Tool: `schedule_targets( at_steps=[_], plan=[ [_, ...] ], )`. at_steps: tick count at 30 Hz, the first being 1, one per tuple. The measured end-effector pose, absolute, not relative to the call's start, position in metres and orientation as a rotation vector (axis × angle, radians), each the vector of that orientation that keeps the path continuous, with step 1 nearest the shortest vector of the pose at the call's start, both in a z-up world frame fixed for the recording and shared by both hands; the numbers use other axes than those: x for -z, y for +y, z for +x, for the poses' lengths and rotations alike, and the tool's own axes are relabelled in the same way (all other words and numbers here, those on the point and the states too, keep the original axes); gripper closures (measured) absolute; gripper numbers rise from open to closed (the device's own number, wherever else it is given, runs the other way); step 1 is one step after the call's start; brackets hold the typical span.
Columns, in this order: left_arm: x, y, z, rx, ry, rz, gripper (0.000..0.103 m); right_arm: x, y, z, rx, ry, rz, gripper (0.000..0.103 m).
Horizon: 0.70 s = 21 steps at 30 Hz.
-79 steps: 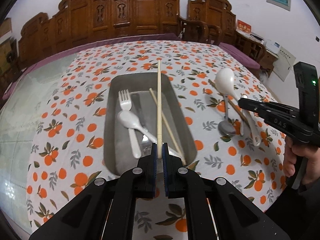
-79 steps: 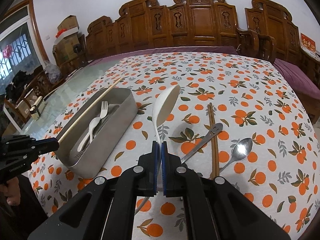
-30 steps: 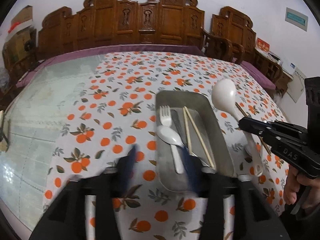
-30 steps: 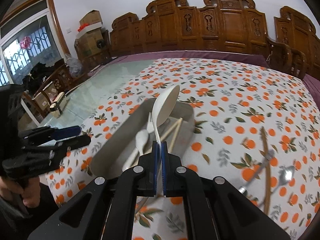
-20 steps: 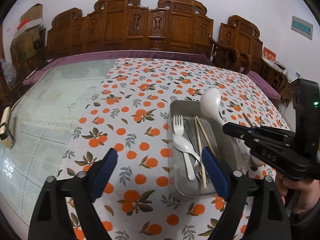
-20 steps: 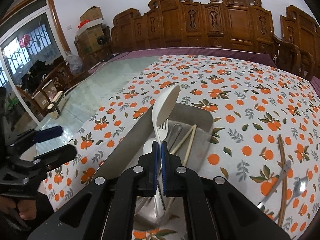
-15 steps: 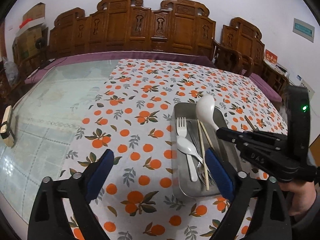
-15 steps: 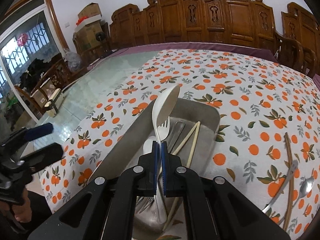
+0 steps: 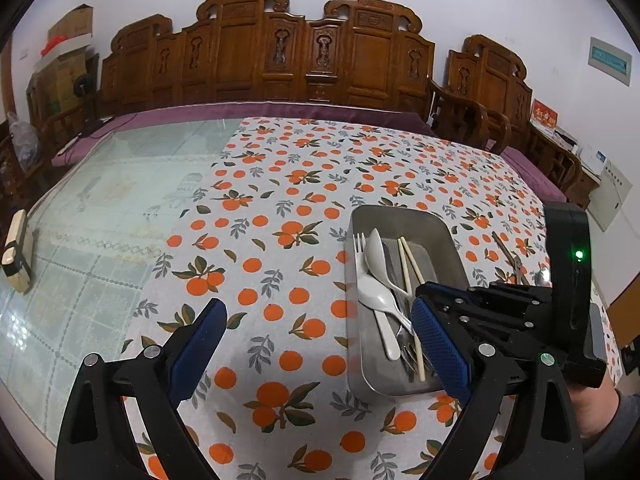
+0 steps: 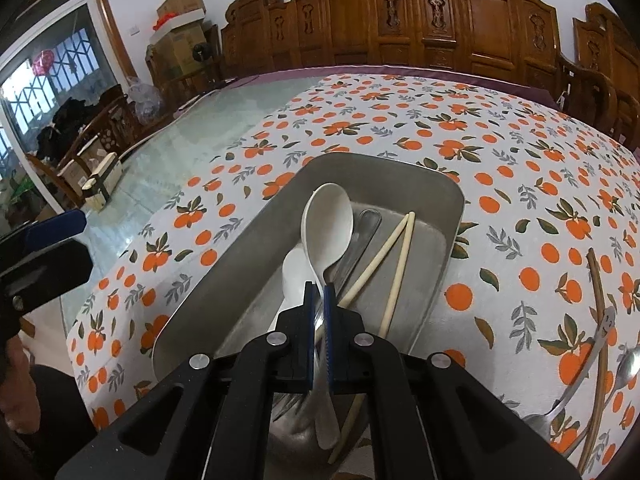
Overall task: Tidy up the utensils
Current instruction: 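Release the chopstick in the tray with the left tool while the right tool lowers the white spoon into it, then reach the right tool to the utensils and grasp a wooden chopstick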
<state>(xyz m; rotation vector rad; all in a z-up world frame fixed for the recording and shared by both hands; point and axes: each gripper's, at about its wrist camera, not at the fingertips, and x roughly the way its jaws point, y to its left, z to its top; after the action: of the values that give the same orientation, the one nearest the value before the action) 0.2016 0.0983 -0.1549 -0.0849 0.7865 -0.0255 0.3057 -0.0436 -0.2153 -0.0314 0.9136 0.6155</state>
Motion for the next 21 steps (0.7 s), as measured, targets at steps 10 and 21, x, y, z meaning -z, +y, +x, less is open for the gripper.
schedule_targets(
  at_steps=[10,21],
  plan=[
    [0.154,0.085,0.2,0.058,0.784,-0.077,0.013,0.181,-0.087,0.287,-0.625,0.82,-0.037,0.096],
    [0.147,0.047,0.194,0.129,0.741,-0.057,0.013,0.161,-0.188,0.267,-0.459,0.768,-0.111,0.078]
  ],
)
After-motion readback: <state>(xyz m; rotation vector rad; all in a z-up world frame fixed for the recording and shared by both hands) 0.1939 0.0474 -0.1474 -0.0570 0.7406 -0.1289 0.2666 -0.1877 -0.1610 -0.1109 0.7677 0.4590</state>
